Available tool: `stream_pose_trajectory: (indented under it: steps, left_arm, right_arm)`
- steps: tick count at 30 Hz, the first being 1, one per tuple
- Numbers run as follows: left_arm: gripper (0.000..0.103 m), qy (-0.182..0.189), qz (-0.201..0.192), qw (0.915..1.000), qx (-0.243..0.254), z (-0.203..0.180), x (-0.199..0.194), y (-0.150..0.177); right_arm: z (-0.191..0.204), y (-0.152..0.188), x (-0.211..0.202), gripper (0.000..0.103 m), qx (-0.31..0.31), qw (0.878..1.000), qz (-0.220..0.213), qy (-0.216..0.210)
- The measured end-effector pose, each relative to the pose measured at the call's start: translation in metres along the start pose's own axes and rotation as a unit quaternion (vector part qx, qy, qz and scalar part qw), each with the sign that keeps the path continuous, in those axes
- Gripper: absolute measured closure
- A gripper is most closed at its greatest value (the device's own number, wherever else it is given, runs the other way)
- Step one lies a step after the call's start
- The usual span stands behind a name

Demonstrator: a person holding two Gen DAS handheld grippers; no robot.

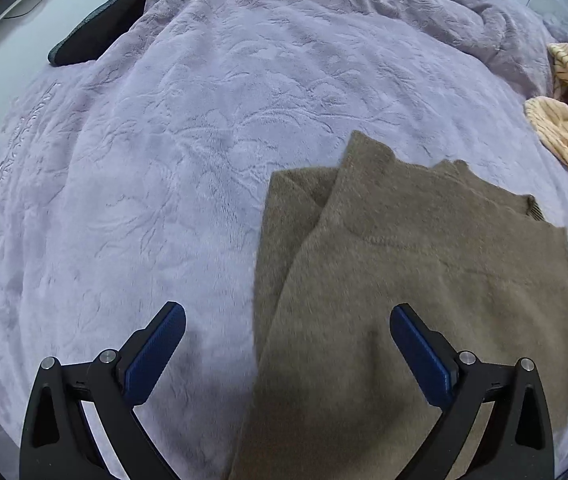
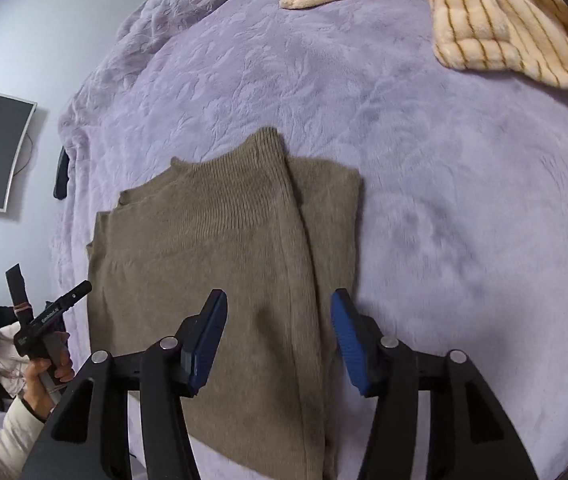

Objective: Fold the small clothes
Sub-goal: 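Grasp the folded sweater side edge with the right tool and fold it inward, then release the side edge and pull both tools back from the sweater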

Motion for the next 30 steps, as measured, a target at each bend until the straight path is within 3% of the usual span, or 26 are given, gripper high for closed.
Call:
stream_pose_trajectory:
  steps: [5, 9, 10, 12, 17, 20, 26, 30]
  left_arm:
    - [0.000, 0.076, 0.020, 0.9969, 0.002, -0.016, -0.021, 0.036]
    - [0.000, 0.060, 0.049, 0.9970, 0.009, -0.014, -0.004, 0.065]
    - [0.000, 0.059, 0.056, 0.9967, 0.001, -0.011, 0.001, 0.070]
    - [0.000, 0.050, 0.064, 0.9967, -0.008, -0.001, 0.010, 0.081]
    - [0.000, 0.040, 0.071, 0.9966, -0.006, 0.015, 0.023, 0.104]
    - [0.000, 0.033, 0.078, 0.9964, 0.002, 0.011, 0.018, 0.109]
    - [0.000, 0.031, 0.093, 0.9951, 0.001, 0.000, 0.008, 0.126]
    - [0.000, 0.037, 0.096, 0.9947, -0.010, -0.008, -0.004, 0.138]
  right_arm:
    - [-0.018, 0.073, -0.003, 0.045, 0.027, 0.999, 0.029, 0.003]
    - [-0.028, 0.107, 0.014, 0.047, 0.066, 0.995, 0.073, -0.033]
    - [-0.028, 0.112, 0.020, 0.053, 0.080, 0.992, 0.084, -0.048]
    - [-0.023, 0.115, 0.022, 0.080, 0.080, 0.991, 0.089, -0.064]
    - [-0.028, 0.120, 0.033, 0.082, 0.053, 0.995, 0.090, -0.009]
    - [-0.031, 0.123, 0.036, 0.082, 0.072, 0.993, 0.089, -0.013]
    - [-0.014, 0.118, 0.028, 0.081, 0.053, 0.995, 0.082, 0.016]
    - [-0.006, 0.119, 0.021, 0.072, 0.036, 0.995, 0.081, 0.045]
Point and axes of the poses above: each gripper's, at about its wrist camera, not at the fingertips, and x roughly the way its jaws point, z to its left, y to its underside, the point moved 7 cm from there along x, roughly the way its jaws point, and after that the axes turned 12 degrees about y, right-handed, at the moved point
